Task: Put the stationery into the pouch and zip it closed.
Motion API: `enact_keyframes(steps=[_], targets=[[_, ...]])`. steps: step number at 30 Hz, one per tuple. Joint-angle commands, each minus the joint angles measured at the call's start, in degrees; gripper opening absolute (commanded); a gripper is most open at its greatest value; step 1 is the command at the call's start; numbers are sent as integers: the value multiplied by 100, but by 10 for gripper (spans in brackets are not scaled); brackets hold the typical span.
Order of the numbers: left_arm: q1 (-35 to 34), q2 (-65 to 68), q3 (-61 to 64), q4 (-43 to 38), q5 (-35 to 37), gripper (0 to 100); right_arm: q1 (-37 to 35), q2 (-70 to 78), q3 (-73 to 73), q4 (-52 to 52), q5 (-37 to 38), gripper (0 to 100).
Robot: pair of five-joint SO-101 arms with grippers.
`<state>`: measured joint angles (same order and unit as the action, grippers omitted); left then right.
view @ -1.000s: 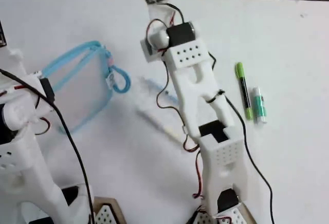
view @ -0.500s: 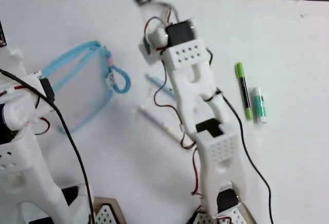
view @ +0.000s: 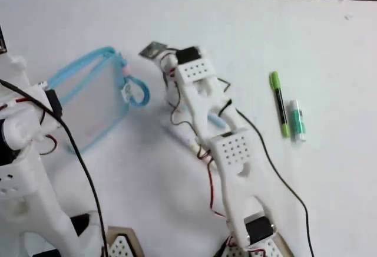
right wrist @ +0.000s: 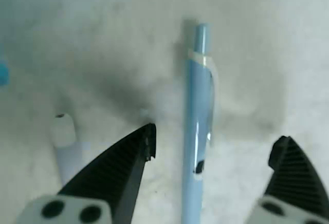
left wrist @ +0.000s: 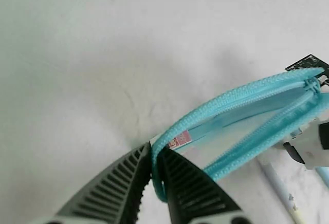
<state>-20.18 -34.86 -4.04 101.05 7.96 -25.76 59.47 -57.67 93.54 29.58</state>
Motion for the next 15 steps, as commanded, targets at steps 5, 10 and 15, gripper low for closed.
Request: enact_keyframes(steps=[5,10,15], targets=[[-40,-4,-79,-9,18,22,-119,356,-958,13,35,50],[-40,-4,-79,-9,18,22,-101,330,-1556,391,35,58],[-40,-4,-79,-18,18,22,-13,330,-2462,787,26,15]])
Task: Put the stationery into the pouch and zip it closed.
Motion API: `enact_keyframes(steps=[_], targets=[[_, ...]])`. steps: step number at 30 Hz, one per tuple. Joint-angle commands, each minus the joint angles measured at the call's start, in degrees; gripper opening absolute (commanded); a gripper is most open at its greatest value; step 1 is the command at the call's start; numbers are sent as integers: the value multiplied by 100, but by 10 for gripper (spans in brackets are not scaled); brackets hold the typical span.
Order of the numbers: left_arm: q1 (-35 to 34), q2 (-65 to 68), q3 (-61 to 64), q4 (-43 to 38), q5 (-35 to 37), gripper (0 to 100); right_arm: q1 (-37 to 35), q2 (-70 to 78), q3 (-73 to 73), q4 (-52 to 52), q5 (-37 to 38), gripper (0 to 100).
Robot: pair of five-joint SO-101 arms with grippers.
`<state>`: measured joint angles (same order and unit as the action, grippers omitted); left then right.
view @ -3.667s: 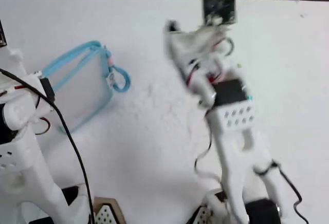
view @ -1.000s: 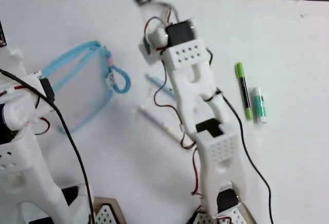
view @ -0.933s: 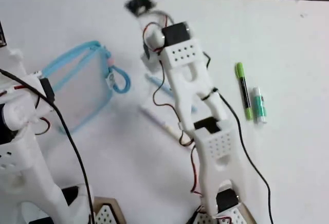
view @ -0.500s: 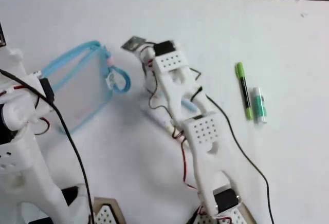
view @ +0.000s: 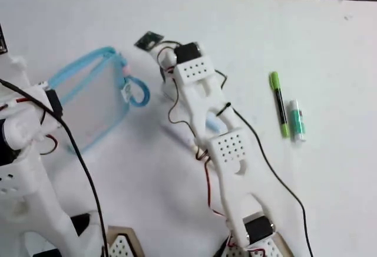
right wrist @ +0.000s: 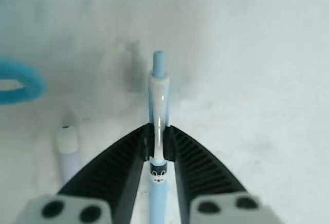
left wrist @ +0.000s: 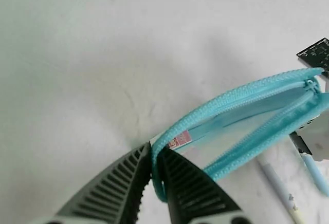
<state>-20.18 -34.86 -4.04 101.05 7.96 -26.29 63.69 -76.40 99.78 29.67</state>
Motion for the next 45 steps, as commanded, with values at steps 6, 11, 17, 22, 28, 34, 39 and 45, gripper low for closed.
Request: enact_keyframes(steps=[6,11,17,22,28,34,39,45], targets=[[-40,-4,-79,-9,18,22,110,-101,-1714,163,-396,17],[-40,-4,-79,0,18,22,110,-400,-1908,163,-545,16],[-40,-4,-79,0,18,22,84,-1534,-1908,154,-1662,16],[-40,-4,-79,0,18,22,75,-2571,-1908,-22,-2382,16],[-40,-4,-79,-9,18,22,-48,-3565,-1908,-875,-4105,16],[-40,-4,-79,0,18,22,-857,-4233,-1899,-1727,-4967,16],[-40,-4,-79,0,18,22,-1736,-4400,-1899,-2158,-4958,16],[-40,-4,-79,0,18,22,-1886,-4119,-1846,-1938,-4958,16]])
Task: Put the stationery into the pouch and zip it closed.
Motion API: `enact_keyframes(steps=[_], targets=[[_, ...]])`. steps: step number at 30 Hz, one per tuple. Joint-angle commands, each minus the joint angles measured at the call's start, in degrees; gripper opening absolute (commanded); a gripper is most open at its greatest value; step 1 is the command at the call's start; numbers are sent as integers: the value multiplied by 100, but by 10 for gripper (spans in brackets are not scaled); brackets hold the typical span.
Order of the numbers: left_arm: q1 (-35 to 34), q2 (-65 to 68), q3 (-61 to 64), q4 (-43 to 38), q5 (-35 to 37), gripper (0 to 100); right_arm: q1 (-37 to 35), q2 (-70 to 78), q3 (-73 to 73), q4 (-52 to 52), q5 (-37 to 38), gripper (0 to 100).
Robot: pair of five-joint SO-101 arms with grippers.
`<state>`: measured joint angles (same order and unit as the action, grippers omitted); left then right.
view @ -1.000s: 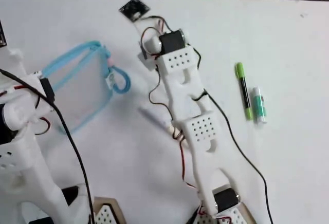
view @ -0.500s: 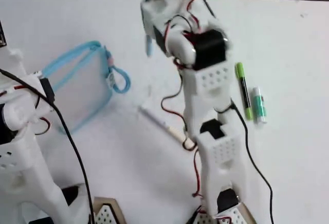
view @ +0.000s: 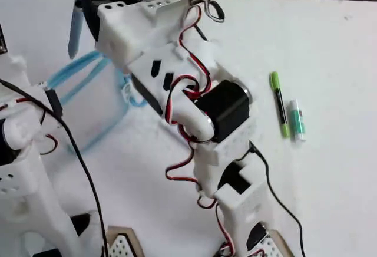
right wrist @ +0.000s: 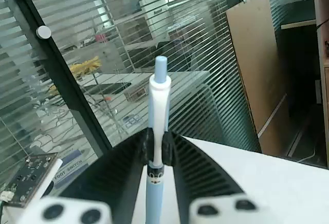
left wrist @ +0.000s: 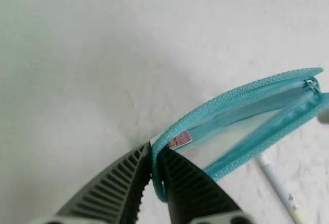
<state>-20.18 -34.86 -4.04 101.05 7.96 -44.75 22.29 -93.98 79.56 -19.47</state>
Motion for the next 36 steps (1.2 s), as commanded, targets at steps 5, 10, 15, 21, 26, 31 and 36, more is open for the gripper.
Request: enact_keyframes(steps=[5,10,15,21,26,31,36], targets=[[-40,-4,-79,0,18,22,-48,382,-88,558,-44,16],[-40,-4,-79,0,18,22,-57,523,-26,760,-44,16],[-40,-4,-79,-9,18,22,-110,602,-79,954,-44,16],[-31,-4,-79,-18,18,22,-277,822,-53,1385,-35,17],[-31,-4,-79,-18,18,22,-523,1138,0,1657,0,18],[-40,-4,-79,-18,18,22,-558,1437,-62,1780,589,84],[-40,-4,-79,-18,18,22,-523,1244,-149,1807,642,307]])
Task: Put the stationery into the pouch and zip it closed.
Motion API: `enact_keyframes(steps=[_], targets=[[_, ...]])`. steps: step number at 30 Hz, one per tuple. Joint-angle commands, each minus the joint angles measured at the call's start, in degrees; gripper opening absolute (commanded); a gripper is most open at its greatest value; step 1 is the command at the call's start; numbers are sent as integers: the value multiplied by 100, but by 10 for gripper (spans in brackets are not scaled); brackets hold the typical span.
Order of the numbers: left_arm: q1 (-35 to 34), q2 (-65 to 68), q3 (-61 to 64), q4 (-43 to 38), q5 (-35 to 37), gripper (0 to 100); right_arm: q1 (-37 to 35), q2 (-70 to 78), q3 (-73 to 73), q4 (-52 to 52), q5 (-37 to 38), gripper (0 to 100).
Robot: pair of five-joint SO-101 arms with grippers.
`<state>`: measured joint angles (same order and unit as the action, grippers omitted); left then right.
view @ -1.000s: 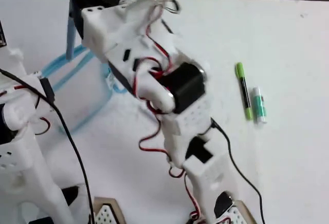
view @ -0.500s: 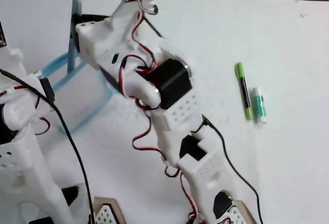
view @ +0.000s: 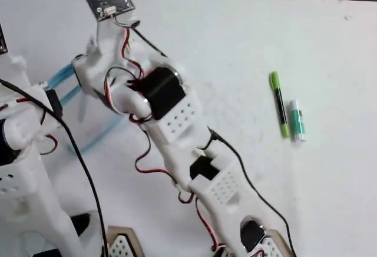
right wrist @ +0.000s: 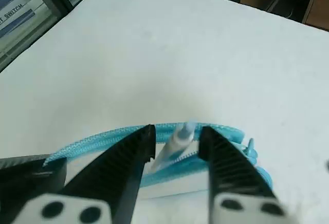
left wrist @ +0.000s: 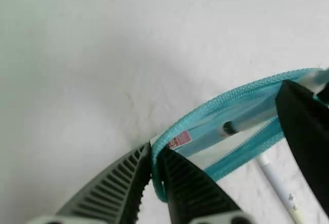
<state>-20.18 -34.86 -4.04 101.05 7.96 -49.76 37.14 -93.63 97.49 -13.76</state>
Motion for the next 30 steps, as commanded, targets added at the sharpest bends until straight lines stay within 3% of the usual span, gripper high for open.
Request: enact_keyframes(steps=[1,9,14,20,30], targets=[[-40,-4,-79,-18,18,22,40,-347,-211,4,70,340],[-40,-4,-79,-26,18,22,664,-1086,-185,40,88,342],[-40,-4,-79,-26,18,22,1560,-945,246,409,932,340],[-40,-4,-79,-18,18,22,2097,-1068,2629,409,2251,340],[-40,-4,-79,-18,18,22,1824,-963,6637,92,3244,339]])
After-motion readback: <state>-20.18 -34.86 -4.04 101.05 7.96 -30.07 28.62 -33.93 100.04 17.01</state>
